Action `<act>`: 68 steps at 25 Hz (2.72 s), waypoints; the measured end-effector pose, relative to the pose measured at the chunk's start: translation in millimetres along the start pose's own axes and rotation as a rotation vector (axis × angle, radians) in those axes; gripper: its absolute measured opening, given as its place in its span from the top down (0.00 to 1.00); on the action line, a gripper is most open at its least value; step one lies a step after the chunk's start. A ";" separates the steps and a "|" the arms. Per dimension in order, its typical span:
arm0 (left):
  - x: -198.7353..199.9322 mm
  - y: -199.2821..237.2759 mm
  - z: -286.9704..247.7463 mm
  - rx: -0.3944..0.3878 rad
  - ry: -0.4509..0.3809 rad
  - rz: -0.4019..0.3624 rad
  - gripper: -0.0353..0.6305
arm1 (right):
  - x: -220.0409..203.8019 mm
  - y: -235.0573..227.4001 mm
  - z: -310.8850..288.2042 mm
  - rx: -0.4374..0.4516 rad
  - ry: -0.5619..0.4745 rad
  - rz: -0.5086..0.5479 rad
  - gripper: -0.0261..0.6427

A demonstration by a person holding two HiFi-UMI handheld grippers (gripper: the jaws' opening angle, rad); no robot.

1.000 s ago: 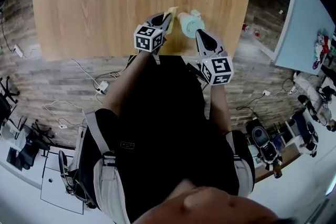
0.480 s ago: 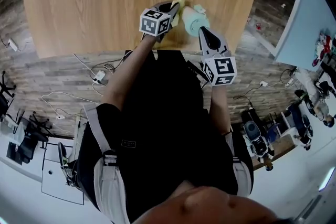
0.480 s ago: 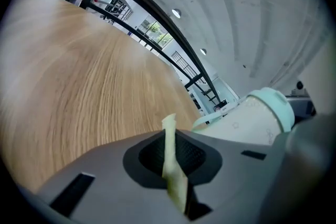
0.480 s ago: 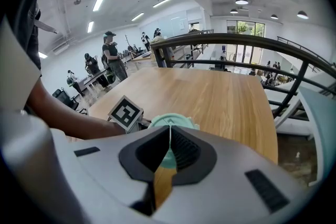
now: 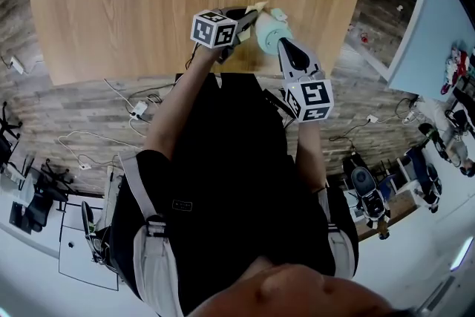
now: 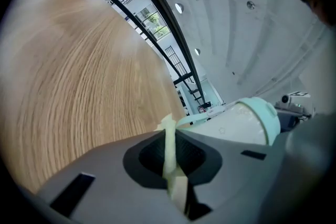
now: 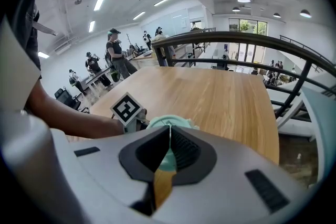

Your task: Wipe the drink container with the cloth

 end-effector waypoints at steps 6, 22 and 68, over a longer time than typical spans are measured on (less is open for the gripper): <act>10.5 -35.9 26.5 -0.085 -0.056 0.011 0.89 | -0.4 -1.2 0.6 0.003 -0.004 0.002 0.91; 35.9 -49.9 26.2 -0.178 -0.008 -0.053 0.89 | 2.2 -2.1 0.6 -0.009 -0.006 0.003 0.91; 85.1 -51.3 -42.1 -0.426 0.778 -0.441 0.89 | -1.0 2.2 2.6 -0.012 -0.009 -0.001 0.91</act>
Point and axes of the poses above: the fingertips, and each gripper's own axes: z backward along the fingers, y to its left, x out of its top, the point moved 9 cm from there along z, backward along the fingers, and after that the axes turned 1 degree about -z, right-handed, at the moved point
